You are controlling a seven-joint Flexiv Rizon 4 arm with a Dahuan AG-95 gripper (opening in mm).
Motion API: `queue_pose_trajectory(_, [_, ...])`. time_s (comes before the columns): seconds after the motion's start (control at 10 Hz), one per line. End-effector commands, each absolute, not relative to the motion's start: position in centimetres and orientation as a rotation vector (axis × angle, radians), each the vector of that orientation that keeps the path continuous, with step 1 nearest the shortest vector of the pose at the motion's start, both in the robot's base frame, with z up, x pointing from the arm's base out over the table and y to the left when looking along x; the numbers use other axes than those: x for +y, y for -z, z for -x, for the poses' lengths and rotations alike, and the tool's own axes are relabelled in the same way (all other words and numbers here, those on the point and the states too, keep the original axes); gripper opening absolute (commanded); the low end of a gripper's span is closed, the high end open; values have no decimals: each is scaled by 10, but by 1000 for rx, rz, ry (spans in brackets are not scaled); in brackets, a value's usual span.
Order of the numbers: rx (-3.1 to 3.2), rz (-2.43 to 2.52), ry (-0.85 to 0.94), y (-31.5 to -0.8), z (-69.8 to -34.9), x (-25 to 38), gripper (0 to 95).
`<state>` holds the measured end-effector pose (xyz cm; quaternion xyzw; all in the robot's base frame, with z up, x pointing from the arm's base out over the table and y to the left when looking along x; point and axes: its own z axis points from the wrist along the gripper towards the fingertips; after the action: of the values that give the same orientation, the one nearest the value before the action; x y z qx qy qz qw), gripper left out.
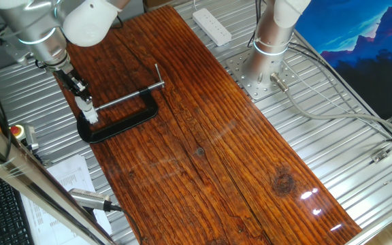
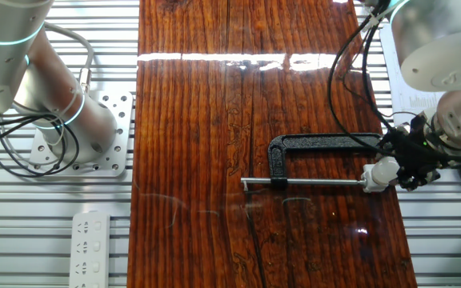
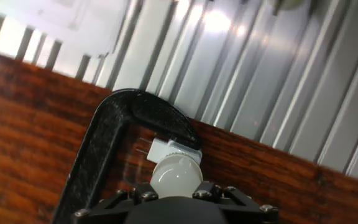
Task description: Take out the light bulb by rotating it
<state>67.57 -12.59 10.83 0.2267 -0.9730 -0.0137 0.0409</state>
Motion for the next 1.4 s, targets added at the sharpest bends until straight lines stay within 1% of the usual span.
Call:
queue_pose_trajectory(0.1, [-2892, -949, 19, -108, -676, -125, 0])
queue_pose_trajectory(0.3, [-2821, -1106, -38, -108, -676, -125, 0])
queue_pose_trajectory(0.8, [-2622, -1508, -55, -109, -676, -125, 0])
queue_pose_trajectory(1.0, [-2539, -1651, -91, -109, -676, -125, 0])
queue_pose_trajectory(1.4, [-2472, -1779, -135, -109, -676, -125, 0])
